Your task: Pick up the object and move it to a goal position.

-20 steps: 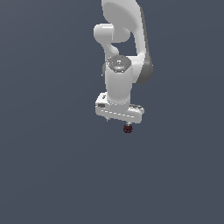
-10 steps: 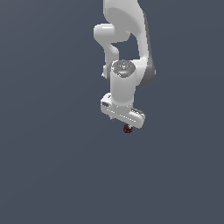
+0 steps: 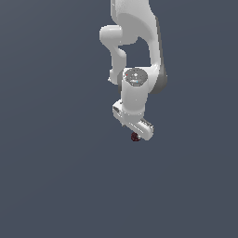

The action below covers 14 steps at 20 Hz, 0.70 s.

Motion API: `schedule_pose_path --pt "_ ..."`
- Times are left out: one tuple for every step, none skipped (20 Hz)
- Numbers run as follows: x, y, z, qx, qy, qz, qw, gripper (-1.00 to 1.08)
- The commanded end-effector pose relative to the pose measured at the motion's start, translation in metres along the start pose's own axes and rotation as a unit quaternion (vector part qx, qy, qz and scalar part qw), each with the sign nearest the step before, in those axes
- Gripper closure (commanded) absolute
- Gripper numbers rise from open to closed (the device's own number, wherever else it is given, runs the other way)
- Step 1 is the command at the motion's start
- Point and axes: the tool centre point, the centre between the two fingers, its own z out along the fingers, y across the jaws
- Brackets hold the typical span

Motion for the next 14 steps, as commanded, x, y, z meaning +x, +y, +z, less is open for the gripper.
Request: schedule_pose_path --pt "-0.004 -0.001 0.004 -0.001 0.0 0.032 0.9995 -0.92" --pt "-0.005 -0.001 0.006 -0.002 0.0 0.044 0.999 -0.92" --pt "-0.006 -0.002 0.007 -0.002 0.0 0.057 0.9984 -0.92" --pt "-0.008 -0.002 0.009 -0.003 0.0 0.069 0.9976 -0.92" --pt "-0.009 -0.002 0.01 -0.003 0.0 0.082 0.9966 -0.92" --pt "-0.011 -0.002 0.012 -0.004 0.0 0.094 0.9955 -0.92" --pt "-0.012 -0.003 0.013 -0.004 0.0 0.107 0.9943 -0.92" --pt "-0.013 -0.003 0.015 -0.004 0.0 0.119 0.9929 -0.92" --pt "-0.015 -0.003 0.016 -0.005 0.0 0.131 0.9913 -0.92" --pt "-0.016 -0.003 0.018 -0.005 0.001 0.144 0.9896 -0.92" --pt "-0.017 -0.004 0.019 -0.006 0.001 0.156 0.9877 -0.92" --pt "-0.019 -0.004 0.021 -0.006 0.001 0.168 0.9857 -0.92" --pt "-0.02 -0.004 0.022 -0.007 0.001 0.181 0.9835 -0.92" --pt "-0.021 -0.004 0.024 -0.007 0.002 0.193 0.9812 -0.92"
